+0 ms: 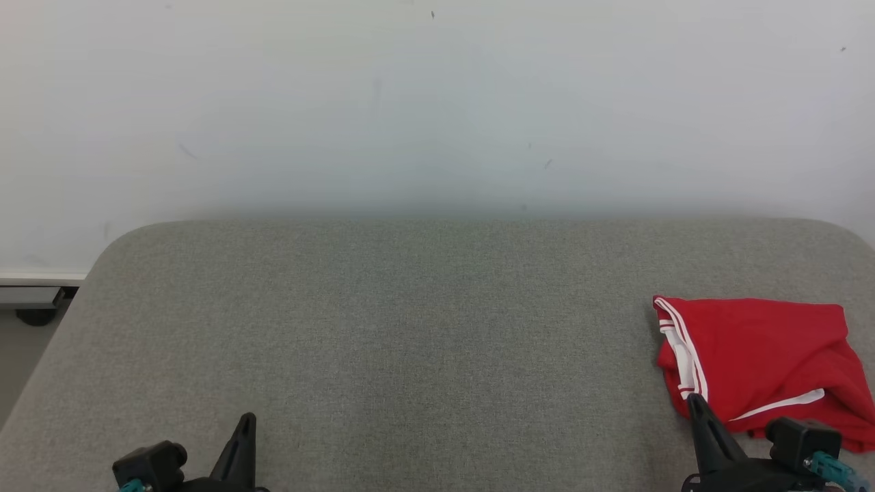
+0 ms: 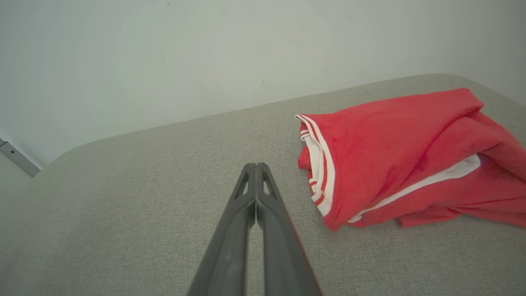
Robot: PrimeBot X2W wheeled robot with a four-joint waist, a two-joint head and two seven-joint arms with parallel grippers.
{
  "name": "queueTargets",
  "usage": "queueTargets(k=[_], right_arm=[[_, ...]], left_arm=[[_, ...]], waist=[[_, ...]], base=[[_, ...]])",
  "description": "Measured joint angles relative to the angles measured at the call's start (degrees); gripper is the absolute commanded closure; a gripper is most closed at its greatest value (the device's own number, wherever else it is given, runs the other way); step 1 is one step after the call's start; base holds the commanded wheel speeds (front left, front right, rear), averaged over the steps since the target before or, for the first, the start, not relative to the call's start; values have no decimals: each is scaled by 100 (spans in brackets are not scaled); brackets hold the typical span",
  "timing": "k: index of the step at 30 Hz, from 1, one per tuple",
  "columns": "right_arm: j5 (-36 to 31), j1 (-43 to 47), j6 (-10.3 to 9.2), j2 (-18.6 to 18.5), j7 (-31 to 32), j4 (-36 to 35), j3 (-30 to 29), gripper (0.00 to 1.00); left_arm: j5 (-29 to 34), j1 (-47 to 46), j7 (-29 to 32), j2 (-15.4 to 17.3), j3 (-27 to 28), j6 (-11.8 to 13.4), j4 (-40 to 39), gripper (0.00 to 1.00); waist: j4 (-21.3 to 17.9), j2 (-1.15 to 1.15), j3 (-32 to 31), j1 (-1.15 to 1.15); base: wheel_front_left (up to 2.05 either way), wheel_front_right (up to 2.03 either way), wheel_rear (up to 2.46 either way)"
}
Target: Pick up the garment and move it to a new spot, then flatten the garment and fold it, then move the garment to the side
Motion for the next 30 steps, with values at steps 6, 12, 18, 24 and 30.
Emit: queueTargets(k=[6, 12, 18, 24, 30], right_arm=[[225, 25, 7, 14, 43, 105, -22, 100], [636, -40, 9, 14, 77, 135, -44, 100], [1116, -54, 41, 14, 99, 207, -77, 100], [1568, -164, 67, 13, 144, 282, -108, 100], [2008, -181, 105, 13, 155, 326, -135, 100]], left_arm=[[-211, 42, 56, -53, 114, -41, 57, 100], [-511, 40, 142, -75, 241, -91, 59, 100], [-870, 35, 209, -112, 392, -160, 69, 100], [-1232, 31, 279, -179, 527, -243, 79, 100], [-1591, 28, 349, -226, 659, -321, 87, 100]], waist=[[-1, 0, 25, 0], [-9, 0, 68, 0], [-16, 0, 107, 0], [-23, 0, 145, 0], [-30, 0, 183, 0]], base=[[0, 0, 0], [0, 0, 0], [0, 0, 0], [0, 0, 0], [0, 0, 0]])
